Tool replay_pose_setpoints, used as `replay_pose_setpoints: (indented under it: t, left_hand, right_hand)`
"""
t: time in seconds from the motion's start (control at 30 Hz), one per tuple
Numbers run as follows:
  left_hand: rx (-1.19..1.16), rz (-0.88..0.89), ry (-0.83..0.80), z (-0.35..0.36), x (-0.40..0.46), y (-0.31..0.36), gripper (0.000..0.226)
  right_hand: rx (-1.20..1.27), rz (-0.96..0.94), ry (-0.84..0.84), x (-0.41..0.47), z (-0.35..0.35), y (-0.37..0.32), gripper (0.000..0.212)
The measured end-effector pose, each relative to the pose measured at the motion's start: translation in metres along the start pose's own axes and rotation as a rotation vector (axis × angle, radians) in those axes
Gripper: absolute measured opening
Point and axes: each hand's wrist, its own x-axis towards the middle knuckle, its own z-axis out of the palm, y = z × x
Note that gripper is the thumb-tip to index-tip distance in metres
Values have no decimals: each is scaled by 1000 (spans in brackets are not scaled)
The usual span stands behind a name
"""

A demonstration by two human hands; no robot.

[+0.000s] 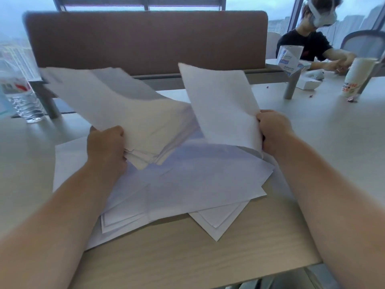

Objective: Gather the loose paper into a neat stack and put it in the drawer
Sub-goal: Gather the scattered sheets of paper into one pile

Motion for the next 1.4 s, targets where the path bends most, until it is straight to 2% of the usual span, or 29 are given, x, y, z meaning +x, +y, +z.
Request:
replay_pose_setpoints:
  t: [0.07,0.17,0.3,0.4,0.47,0.57,0.7,0.77,0.87,0.93,1.0,1.07,1.1,1.13,1.2,1.27,1.4]
  left_hand:
    - [134,-23,-123,4,-6,-2,34]
    - [317,-41,-336,8,-18,-4,24]
    - [396,-48,-581,8,-32,-5,20]
    - [372,-34,-540,8,-32,-10,14]
    - [450,-2,-492,10,-30,-10,24]
    - [505,25,-474,9,-30,-13,33]
    - [579,97,-601,7,-27,-20,10]
    - [642,164,-548,7,-21,-22,19]
    - [504,169,-387,9,-15,-15,25]
    - [365,153,-234,8,-9,-9,28]
    - [301,147,-92,4,-2,-8,30]
    - [348,165,-7,0,5,-10,34]
    - [396,171,17,-3,8,-12,36]
    - [437,167,38,-4,9,-13,38]
    - [459,164,41,-4,13,-15,39]
    - [462,177,24,-2,13,-18,41]
    - [490,194,24,0,13,-22,39]
  right_hand:
    - [41,-45,-50,-4,9,1,30]
    - [-9,-80,-97,-9,18,4,21]
    - [-116,-56,-134,-21,31,14,12]
    - [-43,41,-186,-24,36,17,20]
    - [26,84,-200,-23,37,16,23]
    - [34,51,-222,-23,37,14,26]
    - [-122,3,-255,-27,39,16,29]
    - [-75,-20,-255,-28,38,14,37]
    - [-10,-57,-223,-25,34,9,38]
    - [-197,-130,-159,-23,29,10,26]
    - [-534,-231,-181,-22,25,12,7]
    - [-867,-216,-307,-28,22,13,14]
    - [-1012,-196,-380,-34,22,13,21]
    - [-1124,-191,-428,-39,22,12,37]
    - [-1227,-193,-447,-51,25,7,65]
    - [-1251,-213,-465,-57,27,6,62]
    - [-1198,-295,-498,-57,27,5,34]
